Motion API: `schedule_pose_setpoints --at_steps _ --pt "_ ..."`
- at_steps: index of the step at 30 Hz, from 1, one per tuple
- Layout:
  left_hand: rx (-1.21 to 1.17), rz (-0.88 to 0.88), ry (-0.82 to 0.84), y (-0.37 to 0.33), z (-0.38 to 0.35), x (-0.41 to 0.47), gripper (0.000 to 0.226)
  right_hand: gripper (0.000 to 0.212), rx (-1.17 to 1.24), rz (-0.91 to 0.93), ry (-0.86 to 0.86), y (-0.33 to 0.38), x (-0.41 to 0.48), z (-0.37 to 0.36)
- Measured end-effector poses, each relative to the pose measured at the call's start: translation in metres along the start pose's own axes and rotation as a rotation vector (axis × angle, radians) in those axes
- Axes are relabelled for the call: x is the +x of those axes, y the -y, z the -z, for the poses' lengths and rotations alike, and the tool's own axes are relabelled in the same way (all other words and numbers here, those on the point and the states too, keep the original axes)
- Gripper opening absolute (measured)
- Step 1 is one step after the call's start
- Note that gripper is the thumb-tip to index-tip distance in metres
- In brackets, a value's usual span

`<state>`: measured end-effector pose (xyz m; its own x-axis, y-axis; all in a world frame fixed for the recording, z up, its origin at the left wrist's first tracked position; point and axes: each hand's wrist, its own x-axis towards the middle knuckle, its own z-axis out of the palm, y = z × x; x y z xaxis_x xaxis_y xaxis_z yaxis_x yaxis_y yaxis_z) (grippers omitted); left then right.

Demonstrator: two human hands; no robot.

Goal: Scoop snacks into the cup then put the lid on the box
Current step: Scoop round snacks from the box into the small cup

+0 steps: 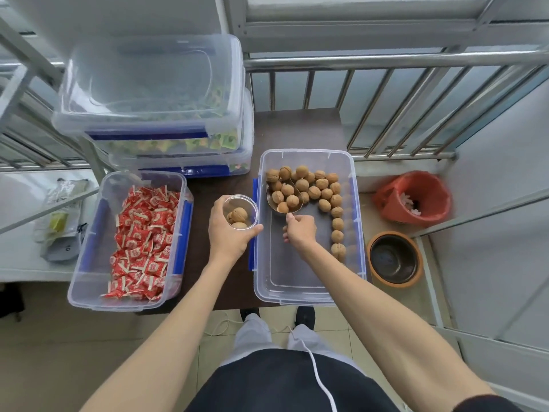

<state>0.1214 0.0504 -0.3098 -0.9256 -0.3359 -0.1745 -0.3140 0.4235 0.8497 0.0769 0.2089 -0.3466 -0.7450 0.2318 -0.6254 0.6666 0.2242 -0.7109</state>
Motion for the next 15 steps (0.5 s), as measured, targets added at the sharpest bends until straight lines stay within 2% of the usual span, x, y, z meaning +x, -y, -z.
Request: schedule_pose_setpoints --at_steps 5,8,15 --pt "0.008 -0.013 -0.001 0.001 0.000 0.000 0.088 0.031 0.063 0.016 -0.040 -0.024 -0.015 0.018" --pt "0.014 -0.013 0.001 0.000 0.000 0.000 0.089 0.038 0.081 0.033 -0.047 -0.037 -0.024 0.029" --pt "0.018 -0.017 0.016 -0.002 0.001 0.000 0.087 0.039 0.100 0.167 0.017 -0.043 -0.037 0.051"
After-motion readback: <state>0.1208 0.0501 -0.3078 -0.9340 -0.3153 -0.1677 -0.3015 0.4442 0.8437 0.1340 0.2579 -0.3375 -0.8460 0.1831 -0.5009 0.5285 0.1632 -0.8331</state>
